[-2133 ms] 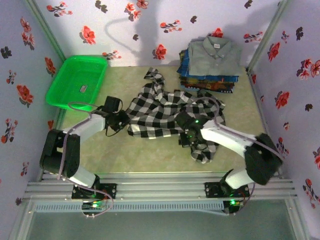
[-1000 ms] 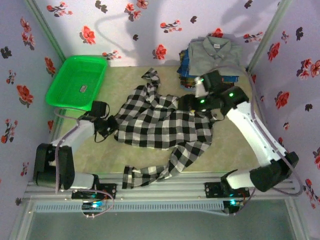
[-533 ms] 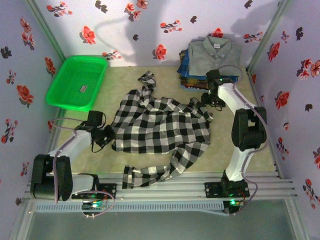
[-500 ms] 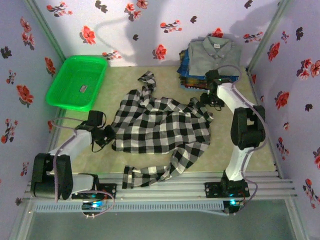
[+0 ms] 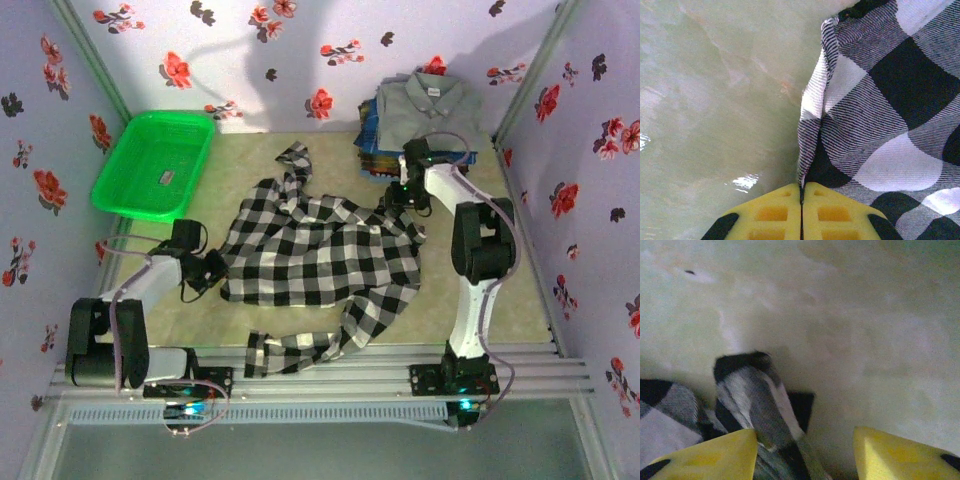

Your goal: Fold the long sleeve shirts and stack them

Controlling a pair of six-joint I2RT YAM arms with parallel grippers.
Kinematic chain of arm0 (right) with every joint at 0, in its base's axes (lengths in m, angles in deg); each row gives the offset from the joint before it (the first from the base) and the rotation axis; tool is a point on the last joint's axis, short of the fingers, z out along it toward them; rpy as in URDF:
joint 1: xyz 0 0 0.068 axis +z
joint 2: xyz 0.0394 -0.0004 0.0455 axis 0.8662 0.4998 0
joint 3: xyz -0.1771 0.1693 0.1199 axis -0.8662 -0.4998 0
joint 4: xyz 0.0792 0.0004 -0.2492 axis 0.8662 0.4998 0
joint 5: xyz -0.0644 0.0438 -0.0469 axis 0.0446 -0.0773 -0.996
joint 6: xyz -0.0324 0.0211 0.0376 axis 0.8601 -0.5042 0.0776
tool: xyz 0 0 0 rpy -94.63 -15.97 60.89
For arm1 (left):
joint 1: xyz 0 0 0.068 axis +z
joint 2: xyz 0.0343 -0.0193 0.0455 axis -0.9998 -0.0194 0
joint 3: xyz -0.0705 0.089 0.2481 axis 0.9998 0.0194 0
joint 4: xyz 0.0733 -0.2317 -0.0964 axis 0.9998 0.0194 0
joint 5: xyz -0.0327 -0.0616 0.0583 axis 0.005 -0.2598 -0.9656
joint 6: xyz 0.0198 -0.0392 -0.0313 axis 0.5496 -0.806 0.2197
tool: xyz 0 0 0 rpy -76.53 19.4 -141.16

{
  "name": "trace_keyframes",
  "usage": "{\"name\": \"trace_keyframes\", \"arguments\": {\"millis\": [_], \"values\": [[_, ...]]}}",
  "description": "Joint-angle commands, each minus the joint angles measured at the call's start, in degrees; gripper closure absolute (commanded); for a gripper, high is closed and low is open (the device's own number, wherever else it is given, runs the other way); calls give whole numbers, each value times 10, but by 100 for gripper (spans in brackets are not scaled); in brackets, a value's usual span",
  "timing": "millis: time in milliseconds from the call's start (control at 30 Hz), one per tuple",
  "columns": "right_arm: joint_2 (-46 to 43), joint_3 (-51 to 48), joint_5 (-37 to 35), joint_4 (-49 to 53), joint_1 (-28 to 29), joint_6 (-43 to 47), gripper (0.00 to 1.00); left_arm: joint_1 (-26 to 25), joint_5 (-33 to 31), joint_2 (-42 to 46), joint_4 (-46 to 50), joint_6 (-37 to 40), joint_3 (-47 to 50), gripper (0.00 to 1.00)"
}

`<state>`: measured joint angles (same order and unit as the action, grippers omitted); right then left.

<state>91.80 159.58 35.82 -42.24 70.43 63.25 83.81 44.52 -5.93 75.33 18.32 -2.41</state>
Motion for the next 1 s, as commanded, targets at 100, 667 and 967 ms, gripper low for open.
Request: {"name": "trace_keyframes", "arguments": {"millis": [100, 667, 967], "values": [[36, 71, 34, 4, 7, -25, 87, 23, 9, -21, 2, 28, -24, 92], [14, 213, -92, -34, -56, -147, 100, 150, 52, -70, -45, 75, -49, 92], [-90, 110, -78, -16, -54, -191, 26, 141, 98, 3, 5, 33, -106, 15]]}}
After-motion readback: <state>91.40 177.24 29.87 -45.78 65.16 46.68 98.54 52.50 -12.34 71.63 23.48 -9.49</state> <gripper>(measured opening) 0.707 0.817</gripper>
